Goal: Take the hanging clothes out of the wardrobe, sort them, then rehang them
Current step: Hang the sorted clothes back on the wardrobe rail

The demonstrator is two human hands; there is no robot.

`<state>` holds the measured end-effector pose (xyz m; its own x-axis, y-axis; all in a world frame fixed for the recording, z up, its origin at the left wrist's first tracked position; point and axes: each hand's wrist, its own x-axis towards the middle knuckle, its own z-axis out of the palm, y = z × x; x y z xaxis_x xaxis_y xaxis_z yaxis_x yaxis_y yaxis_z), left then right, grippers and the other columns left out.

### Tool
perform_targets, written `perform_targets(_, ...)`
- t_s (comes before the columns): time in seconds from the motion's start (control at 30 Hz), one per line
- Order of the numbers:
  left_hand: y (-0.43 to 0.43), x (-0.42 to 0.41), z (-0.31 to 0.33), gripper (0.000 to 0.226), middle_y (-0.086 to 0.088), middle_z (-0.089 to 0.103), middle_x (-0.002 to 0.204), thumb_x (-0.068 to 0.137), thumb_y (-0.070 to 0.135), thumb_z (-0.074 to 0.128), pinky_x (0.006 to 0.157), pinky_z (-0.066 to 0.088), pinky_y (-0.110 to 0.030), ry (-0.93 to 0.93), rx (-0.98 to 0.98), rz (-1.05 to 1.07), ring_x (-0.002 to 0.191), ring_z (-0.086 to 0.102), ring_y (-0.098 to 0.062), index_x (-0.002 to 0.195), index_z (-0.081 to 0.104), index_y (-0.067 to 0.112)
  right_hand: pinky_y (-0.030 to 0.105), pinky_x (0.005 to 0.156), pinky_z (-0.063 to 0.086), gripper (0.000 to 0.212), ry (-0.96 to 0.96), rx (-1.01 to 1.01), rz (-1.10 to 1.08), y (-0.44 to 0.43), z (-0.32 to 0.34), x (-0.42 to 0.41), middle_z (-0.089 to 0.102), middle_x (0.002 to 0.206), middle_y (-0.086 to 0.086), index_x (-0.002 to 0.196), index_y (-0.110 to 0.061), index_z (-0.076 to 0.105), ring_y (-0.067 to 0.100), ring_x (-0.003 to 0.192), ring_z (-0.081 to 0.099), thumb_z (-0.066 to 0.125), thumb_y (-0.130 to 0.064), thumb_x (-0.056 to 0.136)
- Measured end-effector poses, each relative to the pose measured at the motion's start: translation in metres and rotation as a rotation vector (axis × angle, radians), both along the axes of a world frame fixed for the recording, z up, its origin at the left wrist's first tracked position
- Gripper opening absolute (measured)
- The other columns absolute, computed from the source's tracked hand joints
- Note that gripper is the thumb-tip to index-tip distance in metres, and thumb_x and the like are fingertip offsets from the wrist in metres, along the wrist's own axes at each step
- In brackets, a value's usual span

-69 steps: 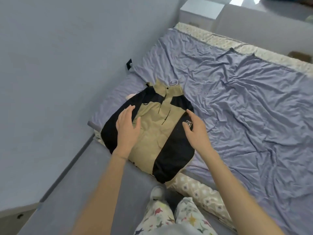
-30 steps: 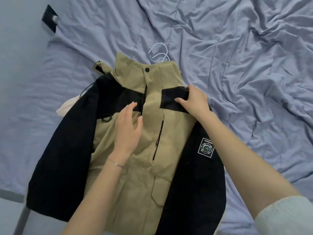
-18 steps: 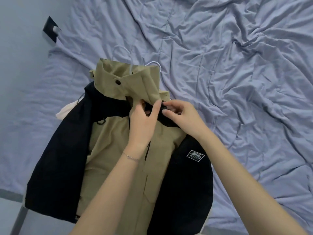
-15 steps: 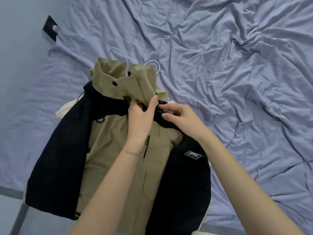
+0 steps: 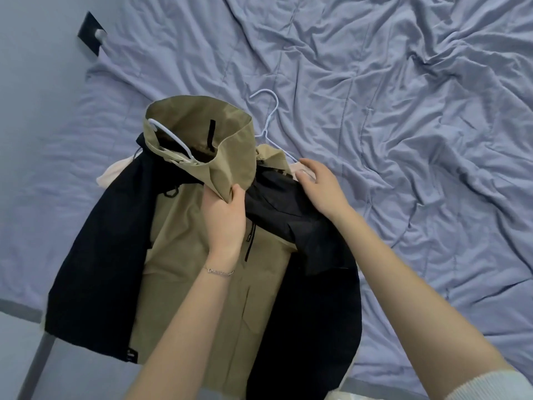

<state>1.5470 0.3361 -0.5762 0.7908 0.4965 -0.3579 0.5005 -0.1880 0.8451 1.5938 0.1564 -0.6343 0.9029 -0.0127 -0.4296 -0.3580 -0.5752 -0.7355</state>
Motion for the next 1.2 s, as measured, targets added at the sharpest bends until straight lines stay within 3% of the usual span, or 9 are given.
perform_targets(0.07,0.001,-0.004,-0.003,0.013,0.014,0.062,0.096,0.094,0.013,0.055,0.073,0.034,0.005,-0.005,-0.005,-0.015,0.082,0.055,0.010,0.106,0.057,0.016,0.018,0.098,0.030,0.049,0.095,-0.021,0.053,-0.002,-0.014,0.010,0.049,0.144,0.007,0.142,-0.008,0.045,0.021,0.133,0.044,0.047,-0.033,0.100)
perform_targets(0.17,0.003,-0.008,-0.009,0.010,0.021,0.061,0.090,0.096,0.016,0.054,0.070,0.036,0.002,0.027,0.000,-0.042,0.078,0.054,0.021,0.105,0.057,0.017,0.029,0.092,0.032,0.053,0.176,-0.036,0.104,-0.003,-0.028,0.021,0.052,0.138,0.014,0.132,0.000,0.047,0.028,0.127,0.047,0.043,-0.041,0.100)
perform_targets(0.23,0.004,-0.010,-0.012,0.011,0.015,0.064,0.090,0.096,0.020,0.053,0.078,0.045,-0.011,0.059,-0.011,-0.048,0.084,0.059,0.013,0.105,0.056,0.014,0.033,0.092,0.034,0.042,0.207,-0.058,0.128,-0.002,-0.032,0.025,0.054,0.123,0.009,0.118,-0.008,0.051,0.024,0.116,0.048,0.042,-0.044,0.098)
perform_targets(0.33,0.005,-0.012,-0.009,0.027,-0.001,0.066,0.114,0.096,0.020,0.051,0.095,0.051,-0.037,0.085,-0.046,-0.046,0.106,0.062,-0.015,0.121,0.054,0.010,0.042,0.084,0.038,0.036,0.236,-0.170,0.159,-0.004,-0.033,0.028,0.049,0.094,0.001,0.087,-0.019,0.041,0.023,0.093,0.046,0.041,-0.055,0.095)
perform_targets(0.5,0.016,-0.026,0.006,0.025,0.000,0.064,0.112,0.097,0.015,0.049,0.097,0.049,-0.033,0.083,-0.090,-0.016,0.107,0.060,-0.019,0.121,0.054,0.012,0.035,0.068,0.036,0.043,0.277,-0.092,0.130,0.001,-0.013,0.018,0.053,0.078,0.003,0.079,-0.016,0.051,0.020,0.075,0.049,0.042,-0.054,0.094)
perform_targets(0.67,0.038,-0.058,0.034,0.018,0.022,0.057,0.093,0.098,0.010,0.049,0.067,0.037,0.005,0.045,-0.072,0.046,0.079,0.056,0.022,0.115,0.053,0.015,0.033,0.063,0.031,0.038,0.078,-0.030,0.063,0.024,0.028,-0.008,0.043,0.068,0.000,0.071,-0.015,0.044,0.014,0.066,0.040,0.051,-0.042,0.096)
perform_targets(0.83,0.045,-0.091,0.086,0.020,0.021,0.054,0.091,0.098,0.013,0.051,0.065,0.033,0.006,-0.005,-0.024,0.046,0.075,0.050,0.026,0.117,0.053,0.015,0.034,0.061,0.031,0.045,-0.011,0.018,0.121,0.059,0.093,-0.055,0.043,0.066,0.003,0.070,-0.002,0.048,0.013,0.064,0.040,0.055,-0.037,0.096)
perform_targets(1.0,0.053,-0.151,0.151,0.020,0.017,0.056,0.093,0.098,0.016,0.052,0.071,0.036,0.004,-0.115,0.024,0.117,0.080,0.052,0.022,0.118,0.055,0.013,0.026,0.053,0.025,0.042,-0.073,0.094,0.064,0.083,0.165,-0.123,0.032,0.055,-0.007,0.061,-0.019,0.034,0.004,0.050,0.030,0.056,-0.029,0.095)
perform_targets(1.2,0.047,-0.267,0.240,0.011,0.019,0.058,0.092,0.097,0.018,0.055,0.071,0.038,0.001,-0.257,0.062,0.350,0.081,0.054,0.020,0.104,0.053,0.025,0.019,0.053,0.030,0.037,-0.109,0.281,0.162,0.100,0.267,-0.245,0.038,0.060,-0.005,0.065,-0.018,0.038,0.004,0.055,0.036,0.052,-0.023,0.098)
